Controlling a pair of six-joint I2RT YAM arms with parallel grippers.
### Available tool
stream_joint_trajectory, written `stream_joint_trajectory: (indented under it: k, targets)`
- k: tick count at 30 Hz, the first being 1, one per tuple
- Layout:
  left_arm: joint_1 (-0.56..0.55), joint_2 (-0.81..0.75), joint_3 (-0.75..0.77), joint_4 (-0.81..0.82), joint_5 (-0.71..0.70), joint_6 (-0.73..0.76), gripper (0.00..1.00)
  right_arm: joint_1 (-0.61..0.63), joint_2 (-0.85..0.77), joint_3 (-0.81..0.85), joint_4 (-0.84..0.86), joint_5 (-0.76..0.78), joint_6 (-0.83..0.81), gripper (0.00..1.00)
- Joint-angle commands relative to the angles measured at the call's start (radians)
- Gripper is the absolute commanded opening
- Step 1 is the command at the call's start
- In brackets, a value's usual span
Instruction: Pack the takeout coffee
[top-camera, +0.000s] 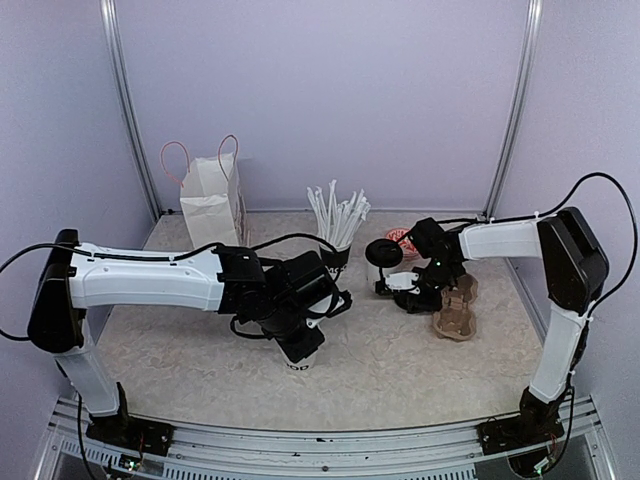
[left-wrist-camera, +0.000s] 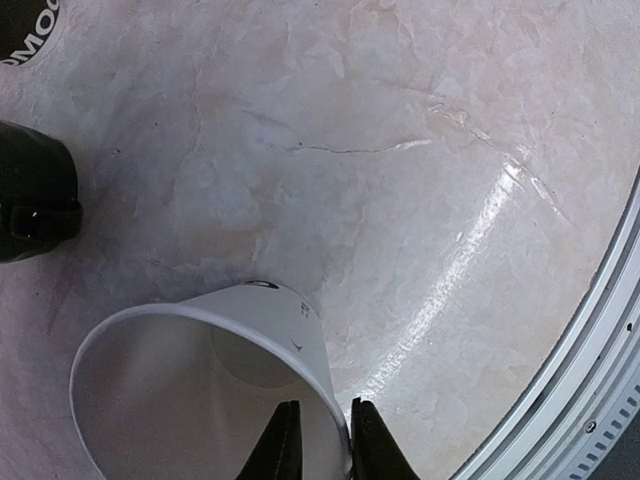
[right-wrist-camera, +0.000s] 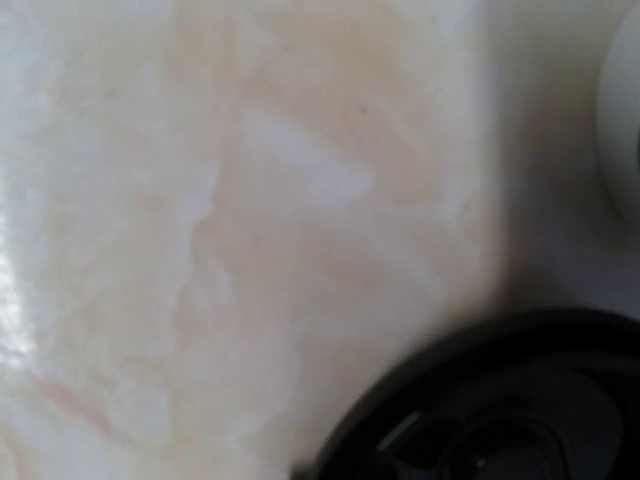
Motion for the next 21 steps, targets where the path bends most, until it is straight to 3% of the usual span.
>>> stream_joint_trajectory:
  k: [1,6,11,19,21]
  targets:
    - [-0.007,-0.037,-0.006,0.029,-0.016,0.011,0.23,0.014,0.008,0.02,-0.023,-0.017,0.014,0.11]
    - [-0.018,-0.088,0.04,0.031,-0.063,0.015,0.36,0.034,-0.041,0.042,-0.087,-0.083,0.052,0.07]
    - [-0.019,-0.228,-0.006,0.208,-0.145,0.06,0.5,0.038,-0.095,0.166,-0.26,-0.375,0.116,0.07]
    - [-0.019,-0.42,-0.265,0.729,-0.263,0.212,0.79,0.038,-0.139,0.42,-0.461,-1.023,0.157,0.07]
    - [-0.019,-0.457,-0.363,0.917,-0.264,0.265,0.98,0.038,-0.142,0.469,-0.492,-1.141,0.147,0.07]
